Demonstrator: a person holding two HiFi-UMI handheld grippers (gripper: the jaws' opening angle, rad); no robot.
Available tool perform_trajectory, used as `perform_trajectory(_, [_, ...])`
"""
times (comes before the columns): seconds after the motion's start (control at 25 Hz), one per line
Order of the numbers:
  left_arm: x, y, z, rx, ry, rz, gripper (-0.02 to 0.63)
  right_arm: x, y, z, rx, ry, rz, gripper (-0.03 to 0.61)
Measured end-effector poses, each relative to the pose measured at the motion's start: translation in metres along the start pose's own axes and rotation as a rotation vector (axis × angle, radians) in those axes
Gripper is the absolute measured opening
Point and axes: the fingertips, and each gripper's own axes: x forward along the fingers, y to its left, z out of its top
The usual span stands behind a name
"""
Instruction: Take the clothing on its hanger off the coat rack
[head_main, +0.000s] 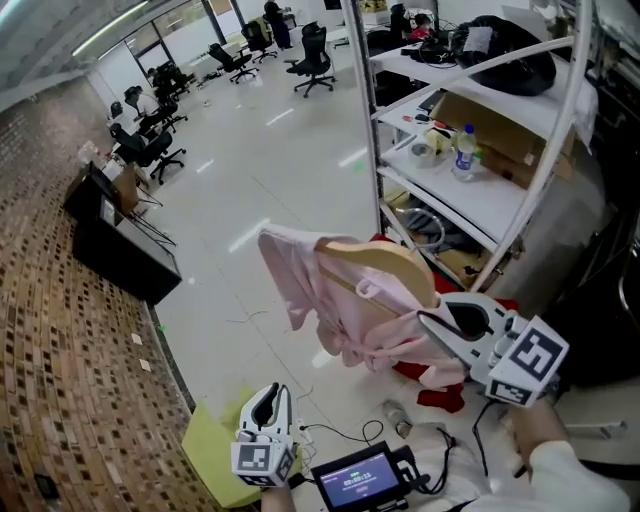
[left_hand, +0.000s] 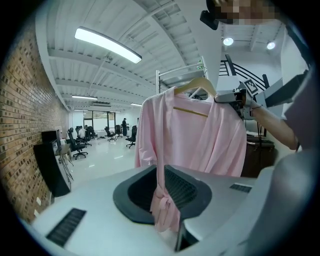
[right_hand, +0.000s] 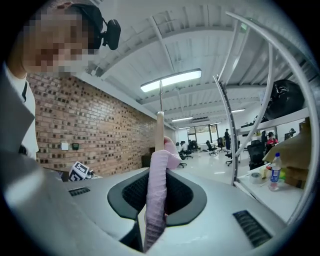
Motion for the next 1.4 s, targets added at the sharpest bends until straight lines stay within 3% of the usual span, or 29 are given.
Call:
perform_trajectory(0.36, [0.091, -0.022, 0.033, 0.046, 0.006, -0.084, 0.063, -0.029, -0.115, 0.006, -0.039, -0.008, -0.206, 0.044])
perform_trajectory(0.76, [0.166, -0.039, 0.06, 0.088, 0.023, -0.148, 0.063, -0.042, -0.23, -0.043, -0.098, 0.095, -0.431, 0.044])
perform_trajectory(1.4, [0.214, -0.018, 0.044, 0.087, 0.092, -0.118, 0.063, -0.001, -0.327, -0.156, -0.135, 0.26, -0.544, 0.044])
